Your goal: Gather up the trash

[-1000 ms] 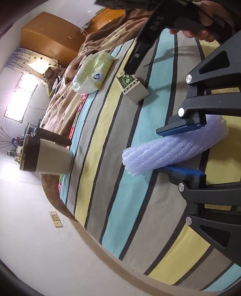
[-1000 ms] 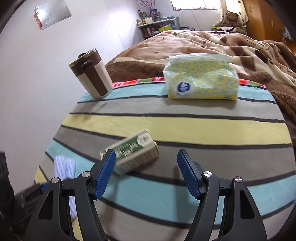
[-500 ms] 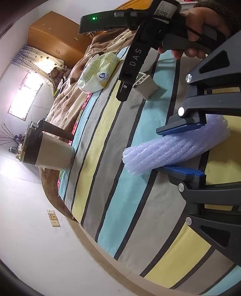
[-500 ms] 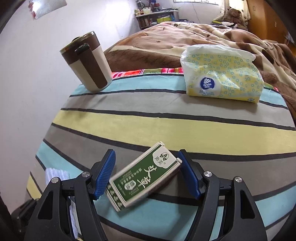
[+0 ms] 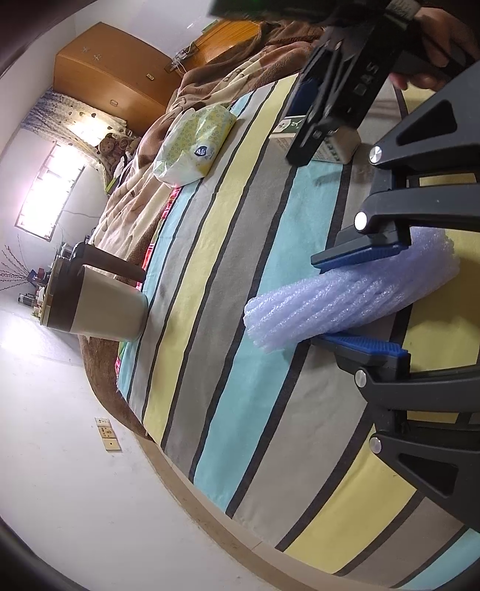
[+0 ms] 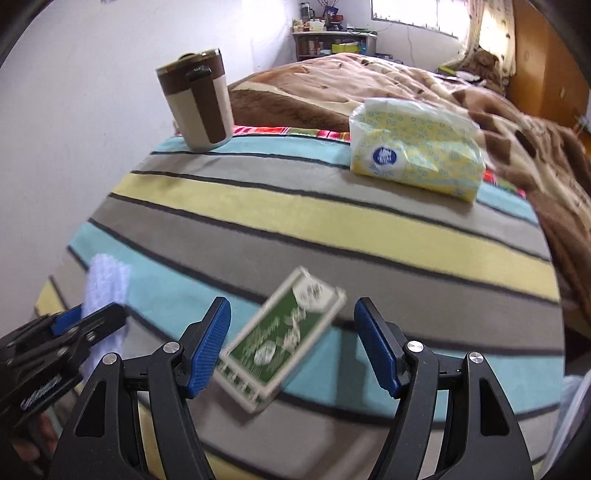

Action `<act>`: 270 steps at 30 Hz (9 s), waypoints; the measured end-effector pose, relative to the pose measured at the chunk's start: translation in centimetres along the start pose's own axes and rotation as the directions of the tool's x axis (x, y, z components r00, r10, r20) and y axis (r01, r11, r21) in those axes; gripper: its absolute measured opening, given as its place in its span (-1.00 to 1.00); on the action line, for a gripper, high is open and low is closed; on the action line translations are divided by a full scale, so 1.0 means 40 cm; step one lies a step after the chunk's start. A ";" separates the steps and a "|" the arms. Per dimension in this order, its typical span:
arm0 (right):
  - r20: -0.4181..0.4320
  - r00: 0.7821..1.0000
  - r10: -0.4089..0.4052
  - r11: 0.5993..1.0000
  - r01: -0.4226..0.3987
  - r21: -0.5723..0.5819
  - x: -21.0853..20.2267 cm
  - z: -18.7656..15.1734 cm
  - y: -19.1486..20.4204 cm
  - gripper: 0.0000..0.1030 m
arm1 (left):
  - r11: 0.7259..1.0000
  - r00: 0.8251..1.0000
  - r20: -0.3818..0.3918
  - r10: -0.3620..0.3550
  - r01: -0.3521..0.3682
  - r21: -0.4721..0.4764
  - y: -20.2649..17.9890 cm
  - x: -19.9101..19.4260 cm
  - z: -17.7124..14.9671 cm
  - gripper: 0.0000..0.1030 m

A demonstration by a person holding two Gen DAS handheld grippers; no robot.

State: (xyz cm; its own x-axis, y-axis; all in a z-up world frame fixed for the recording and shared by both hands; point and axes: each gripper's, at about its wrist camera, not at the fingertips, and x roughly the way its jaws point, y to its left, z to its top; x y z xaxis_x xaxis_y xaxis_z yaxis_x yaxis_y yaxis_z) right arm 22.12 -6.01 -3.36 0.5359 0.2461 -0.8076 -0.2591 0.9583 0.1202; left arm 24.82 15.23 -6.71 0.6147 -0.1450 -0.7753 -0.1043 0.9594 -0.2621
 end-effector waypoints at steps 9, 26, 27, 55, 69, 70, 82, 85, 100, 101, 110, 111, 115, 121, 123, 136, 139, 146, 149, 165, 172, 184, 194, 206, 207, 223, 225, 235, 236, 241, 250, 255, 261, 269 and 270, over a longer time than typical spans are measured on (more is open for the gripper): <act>0.014 1.000 0.000 0.999 -0.001 0.045 -0.004 -0.032 -0.011 0.39 | 1.000 1.000 -0.003 0.014 -0.014 0.022 -0.022 -0.004 -0.015 -0.26; 0.064 0.997 0.046 0.997 -0.050 0.053 -0.053 -0.066 -0.028 -0.34 | 0.997 0.999 -0.014 -0.030 0.031 0.069 -0.082 -0.031 -0.049 -0.45; 0.073 0.996 0.050 0.997 -0.054 0.055 -0.062 -0.070 -0.030 -0.34 | 0.997 0.999 -0.012 -0.035 0.036 0.070 -0.086 -0.037 -0.052 -0.45; 0.242 0.969 -0.056 0.975 0.001 0.220 -0.335 -0.249 -0.224 -0.34 | 0.948 0.979 0.052 -0.195 0.175 0.264 -0.387 -0.234 -0.196 -0.45; 0.283 0.938 -0.202 0.936 0.100 0.337 -0.440 -0.329 -0.359 -0.34 | 0.886 0.957 0.029 -0.288 0.255 0.387 -0.594 -0.266 -0.256 -0.45; 0.283 0.936 -0.210 0.932 0.104 0.347 -0.446 -0.335 -0.368 -0.34 | 0.881 0.956 0.025 -0.294 0.260 0.394 -0.607 -0.267 -0.259 -0.45; 0.264 0.905 -0.334 0.857 0.175 0.484 -0.523 -0.407 -0.508 -0.34 | 0.808 0.925 -0.035 -0.378 0.348 0.476 -0.782 -0.259 -0.293 -0.45; 0.252 0.897 -0.364 0.836 0.195 0.513 -0.534 -0.419 -0.540 -0.34 | 0.787 0.917 -0.058 -0.394 0.369 0.494 -0.828 -0.250 -0.304 -0.45; 0.186 0.893 -0.410 0.791 0.246 0.561 -0.532 -0.460 -0.623 -0.34 | 0.722 0.902 -0.137 -0.409 0.411 0.557 -0.987 -0.202 -0.365 -0.45; 0.180 0.895 -0.409 0.789 0.248 0.562 -0.528 -0.461 -0.628 -0.34 | 0.718 0.903 -0.144 -0.404 0.411 0.562 -0.994 -0.194 -0.369 -0.45; 0.135 0.911 -0.390 0.786 0.253 0.564 -0.500 -0.473 -0.662 -0.33 | 0.706 0.905 -0.209 -0.372 0.421 0.570 -1.046 -0.130 -0.403 -0.45; 0.130 0.911 -0.392 0.785 0.258 0.563 -0.498 -0.473 -0.665 -0.33 | 0.706 0.903 -0.214 -0.372 0.424 0.567 -1.049 -0.125 -0.404 -0.45; 0.119 0.915 -0.385 0.792 0.261 0.551 -0.492 -0.472 -0.670 -0.33 | 0.707 0.902 -0.224 -0.369 0.429 0.562 -1.058 -0.116 -0.408 -0.39; 0.125 0.913 -0.388 0.795 0.263 0.547 -0.495 -0.472 -0.667 0.27 | 0.717 0.906 -0.217 -0.364 0.422 0.556 -1.057 -0.115 -0.407 0.00; 0.128 0.909 -0.396 0.792 0.267 0.549 -0.499 -0.473 -0.666 0.27 | 0.714 0.901 -0.221 -0.373 0.430 0.552 -1.054 -0.119 -0.405 0.00; 0.222 0.890 -0.398 0.816 0.232 0.529 -0.549 -0.485 -0.597 0.27 | 0.738 0.921 -0.133 -0.367 0.376 0.560 -0.993 -0.205 -0.416 0.29; 0.260 0.880 -0.397 0.830 0.224 0.511 -0.563 -0.491 -0.568 0.27 | 0.752 0.929 -0.101 -0.356 0.349 0.559 -0.965 -0.233 -0.425 0.29; 0.320 0.859 -0.400 0.847 0.213 0.486 -0.590 -0.519 -0.508 0.27 | 0.791 0.951 0.022 -0.310 0.245 0.560 -0.889 -0.311 -0.456 0.29; 0.338 0.854 -0.395 0.856 0.208 0.473 -0.598 -0.529 -0.485 0.27 | 0.794 0.958 0.077 -0.275 0.182 0.580 -0.865 -0.341 -0.481 0.29; 0.406 0.815 -0.413 0.865 0.212 0.454 -0.617 -0.604 -0.412 0.27 | 0.820 0.942 0.224 -0.252 0.085 0.565 -0.739 -0.450 -0.579 0.29; 0.393 0.803 -0.448 0.857 0.261 0.443 -0.608 -0.609 -0.393 0.27 | 0.835 0.941 0.233 -0.245 0.082 0.545 -0.711 -0.459 -0.595 0.29; 0.389 0.806 -0.447 0.854 0.255 0.453 -0.608 -0.614 -0.385 0.27 | 0.850 0.946 0.221 -0.238 0.093 0.519 -0.701 -0.447 -0.593 0.29; 0.386 0.810 -0.442 0.856 0.253 0.450 -0.606 -0.612 -0.378 0.27 | 0.852 0.946 0.218 -0.239 0.096 0.515 -0.696 -0.451 -0.594 0.29; 0.388 0.809 -0.442 0.856 0.252 0.451 -0.606 -0.611 -0.377 0.27 | 0.852 0.946 0.218 -0.239 0.097 0.515 -0.695 -0.454 -0.592 0.29; 0.388 0.809 -0.442 0.856 0.252 0.451 -0.606 -0.611 -0.376 0.27 | 0.852 0.946 0.218 -0.239 0.097 0.515 -0.695 -0.455 -0.591 0.29; 0.389 0.809 -0.441 0.857 0.250 0.451 -0.606 -0.610 -0.372 0.27 | 0.852 0.945 0.221 -0.241 0.097 0.514 -0.694 -0.456 -0.591 0.29; 0.390 0.808 -0.441 0.857 0.250 0.451 -0.606 -0.609 -0.369 0.27 | 0.853 0.945 0.221 -0.240 0.096 0.514 -0.694 -0.456 -0.591 0.29; 0.390 0.809 -0.439 0.858 0.248 0.450 -0.607 -0.609 -0.367 0.27 | 0.853 0.945 0.223 -0.241 0.096 0.513 -0.692 -0.459 -0.591 0.29; 0.390 0.809 -0.438 0.858 0.248 0.450 -0.606 -0.609 -0.368 0.27 | 0.852 0.945 0.223 -0.241 0.096 0.514 -0.692 -0.458 -0.591 0.29; 0.390 0.810 -0.438 0.858 0.248 0.450 -0.606 -0.609 -0.367 0.27 | 0.853 0.945 0.223 -0.240 0.096 0.513 -0.691 -0.459 -0.590 0.29; 0.390 0.811 -0.437 0.859 0.247 0.449 -0.606 -0.607 -0.364 0.27 | 0.853 0.945 0.223 -0.241 0.097 0.513 -0.690 -0.459 -0.590 0.29; 0.391 0.811 -0.436 0.860 0.248 0.446 -0.606 -0.603 -0.361 0.27 | 0.853 0.944 0.223 -0.242 0.097 0.513 -0.689 -0.460 -0.589 0.29; 0.391 0.811 -0.435 0.860 0.247 0.446 -0.606 -0.604 -0.361 0.27 | 0.855 0.945 0.224 -0.237 0.094 0.510 -0.686 -0.461 -0.587 0.29; 0.390 0.812 -0.434 0.860 0.246 0.446 -0.605 -0.601 -0.359 0.27 | 0.856 0.945 0.224 -0.239 0.096 0.507 -0.687 -0.465 -0.586 0.29; 0.389 0.812 -0.435 0.860 0.246 0.447 -0.605 -0.601 -0.359 0.27 | 0.857 0.945 0.224 -0.239 0.096 0.507 -0.687 -0.465 -0.586 0.29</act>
State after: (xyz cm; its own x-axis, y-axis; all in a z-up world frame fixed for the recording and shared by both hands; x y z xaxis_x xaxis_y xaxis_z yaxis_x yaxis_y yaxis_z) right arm -6.46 -29.21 0.57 0.8606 -0.1602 -0.4834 0.2681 0.9496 0.1627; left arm -2.10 -14.10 1.44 0.7810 -0.3118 -0.5412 0.3660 0.9306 -0.0080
